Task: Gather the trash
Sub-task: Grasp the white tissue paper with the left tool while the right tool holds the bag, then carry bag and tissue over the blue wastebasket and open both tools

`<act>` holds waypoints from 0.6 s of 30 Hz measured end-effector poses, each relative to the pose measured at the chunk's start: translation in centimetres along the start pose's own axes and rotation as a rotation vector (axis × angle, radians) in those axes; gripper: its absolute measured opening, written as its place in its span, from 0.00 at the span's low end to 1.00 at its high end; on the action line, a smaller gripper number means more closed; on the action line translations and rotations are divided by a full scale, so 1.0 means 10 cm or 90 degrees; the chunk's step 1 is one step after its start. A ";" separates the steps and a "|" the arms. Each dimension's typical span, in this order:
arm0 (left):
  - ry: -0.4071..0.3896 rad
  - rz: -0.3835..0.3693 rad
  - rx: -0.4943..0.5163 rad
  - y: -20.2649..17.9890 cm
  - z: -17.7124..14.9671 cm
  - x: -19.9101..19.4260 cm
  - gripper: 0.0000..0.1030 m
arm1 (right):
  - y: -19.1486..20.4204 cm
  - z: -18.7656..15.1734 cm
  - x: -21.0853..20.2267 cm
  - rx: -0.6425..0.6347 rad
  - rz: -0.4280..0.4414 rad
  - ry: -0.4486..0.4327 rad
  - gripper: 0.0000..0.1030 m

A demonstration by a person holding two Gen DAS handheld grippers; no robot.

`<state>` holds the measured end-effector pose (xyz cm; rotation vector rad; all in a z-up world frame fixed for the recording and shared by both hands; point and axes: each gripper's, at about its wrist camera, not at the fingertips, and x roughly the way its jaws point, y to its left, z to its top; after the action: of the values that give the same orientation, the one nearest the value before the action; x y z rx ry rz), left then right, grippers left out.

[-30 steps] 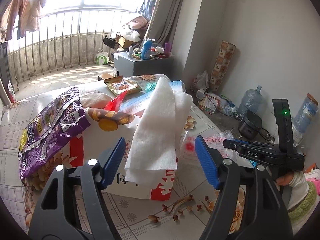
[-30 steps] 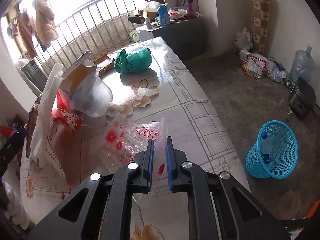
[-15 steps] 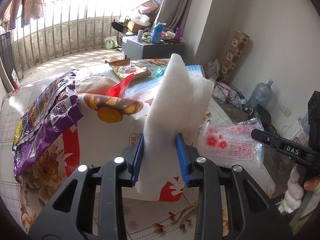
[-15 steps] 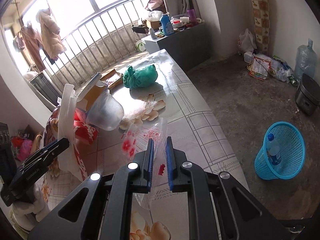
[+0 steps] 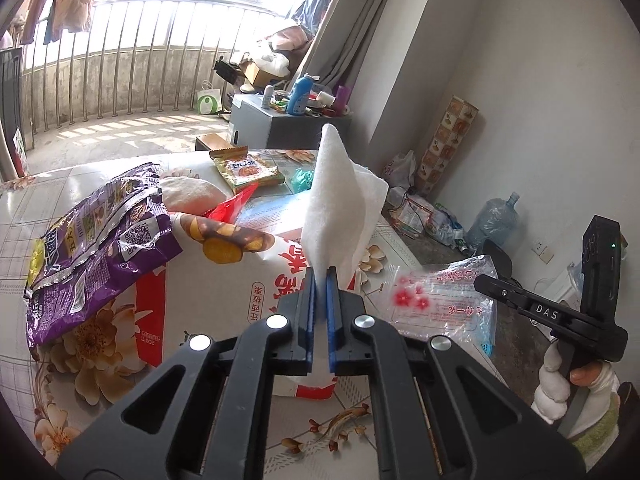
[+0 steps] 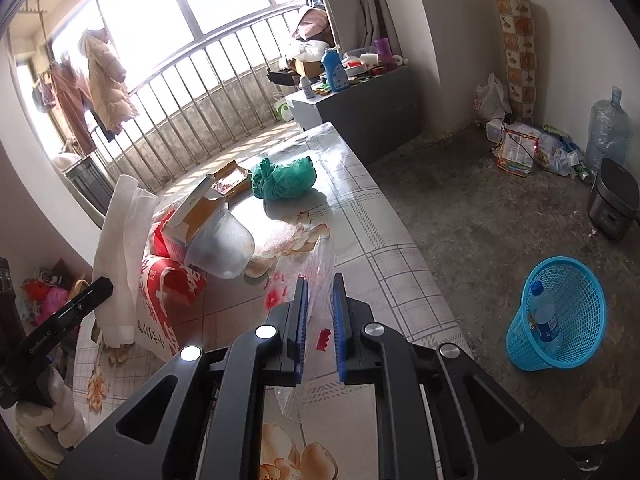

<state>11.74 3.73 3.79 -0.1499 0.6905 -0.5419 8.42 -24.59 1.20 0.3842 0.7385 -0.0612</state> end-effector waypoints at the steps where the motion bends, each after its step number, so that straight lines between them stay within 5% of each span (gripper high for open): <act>1: -0.004 -0.006 -0.002 -0.01 0.01 -0.03 0.03 | -0.01 0.00 -0.03 0.001 0.000 -0.004 0.12; 12: -0.021 -0.063 0.049 -0.51 0.14 -0.18 0.03 | -0.38 -0.03 -0.54 0.046 -0.026 -0.085 0.12; 18: 0.030 -0.139 0.082 -1.07 0.25 0.16 0.03 | -0.96 -0.08 -0.96 0.116 -0.092 -0.148 0.12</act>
<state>9.82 -6.32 8.09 -0.0920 0.6869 -0.7995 -0.99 -33.96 4.05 0.4875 0.5305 -0.3054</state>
